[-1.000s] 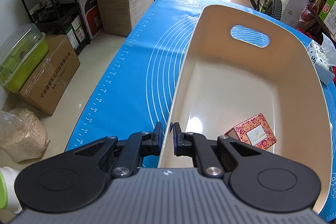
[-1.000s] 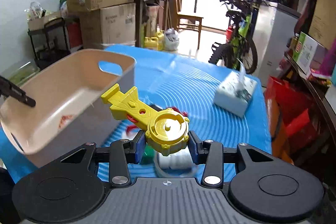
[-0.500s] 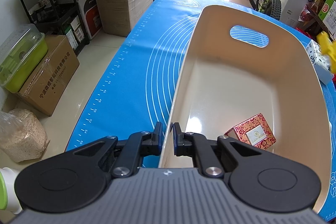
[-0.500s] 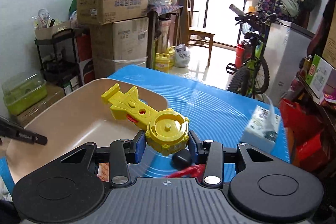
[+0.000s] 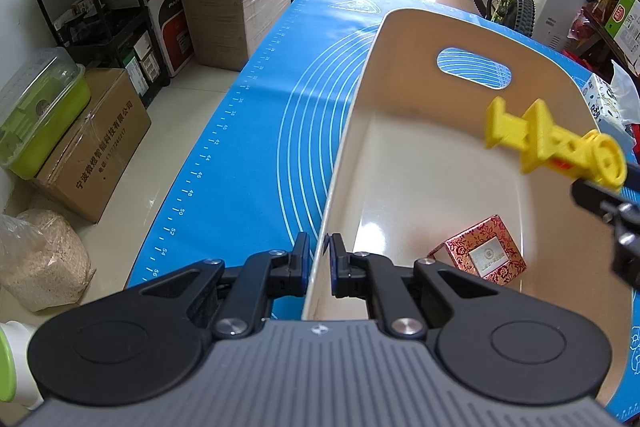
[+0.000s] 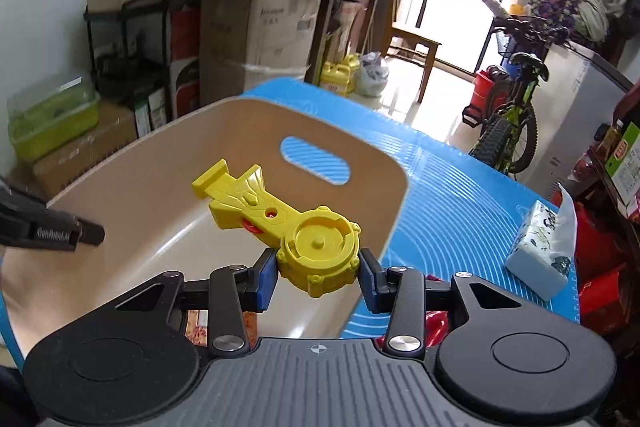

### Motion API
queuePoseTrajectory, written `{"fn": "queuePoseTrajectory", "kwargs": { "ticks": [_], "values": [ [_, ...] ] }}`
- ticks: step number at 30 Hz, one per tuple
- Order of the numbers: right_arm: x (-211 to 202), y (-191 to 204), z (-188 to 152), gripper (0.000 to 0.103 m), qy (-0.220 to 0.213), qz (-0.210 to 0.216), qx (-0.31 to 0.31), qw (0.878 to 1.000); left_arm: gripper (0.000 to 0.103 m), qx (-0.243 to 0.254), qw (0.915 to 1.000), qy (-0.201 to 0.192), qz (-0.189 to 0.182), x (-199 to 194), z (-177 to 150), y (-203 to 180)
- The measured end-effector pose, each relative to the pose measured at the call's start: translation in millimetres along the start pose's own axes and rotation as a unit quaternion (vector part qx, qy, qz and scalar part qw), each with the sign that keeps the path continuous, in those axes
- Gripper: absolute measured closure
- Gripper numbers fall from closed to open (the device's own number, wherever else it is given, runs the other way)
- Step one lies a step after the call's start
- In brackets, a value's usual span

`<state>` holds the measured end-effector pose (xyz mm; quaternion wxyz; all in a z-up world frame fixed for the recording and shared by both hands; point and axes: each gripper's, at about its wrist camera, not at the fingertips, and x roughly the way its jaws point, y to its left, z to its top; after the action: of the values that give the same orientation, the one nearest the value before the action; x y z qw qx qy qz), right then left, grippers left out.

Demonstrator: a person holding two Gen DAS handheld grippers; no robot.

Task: Organize rigid objects
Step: 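Lower the yellow toy into the basket and open the right gripper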

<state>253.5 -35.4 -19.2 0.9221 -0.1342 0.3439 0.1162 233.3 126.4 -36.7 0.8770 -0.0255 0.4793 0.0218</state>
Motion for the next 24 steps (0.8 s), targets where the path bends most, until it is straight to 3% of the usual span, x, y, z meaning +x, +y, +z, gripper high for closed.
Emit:
{"fn": "queuePoseTrajectory", "kwargs": {
  "ticks": [10, 24],
  "values": [
    [10, 19, -4, 0.054, 0.039, 0.0, -0.025, 0.999, 0.091, 0.002, 1.0, 0.0, 0.0, 0, 0, 0],
    [-21, -25, 2, 0.048, 0.011, 0.026, 0.073, 0.997, 0.092, 0.001, 1.0, 0.001, -0.001, 0, 0, 0]
  ]
}}
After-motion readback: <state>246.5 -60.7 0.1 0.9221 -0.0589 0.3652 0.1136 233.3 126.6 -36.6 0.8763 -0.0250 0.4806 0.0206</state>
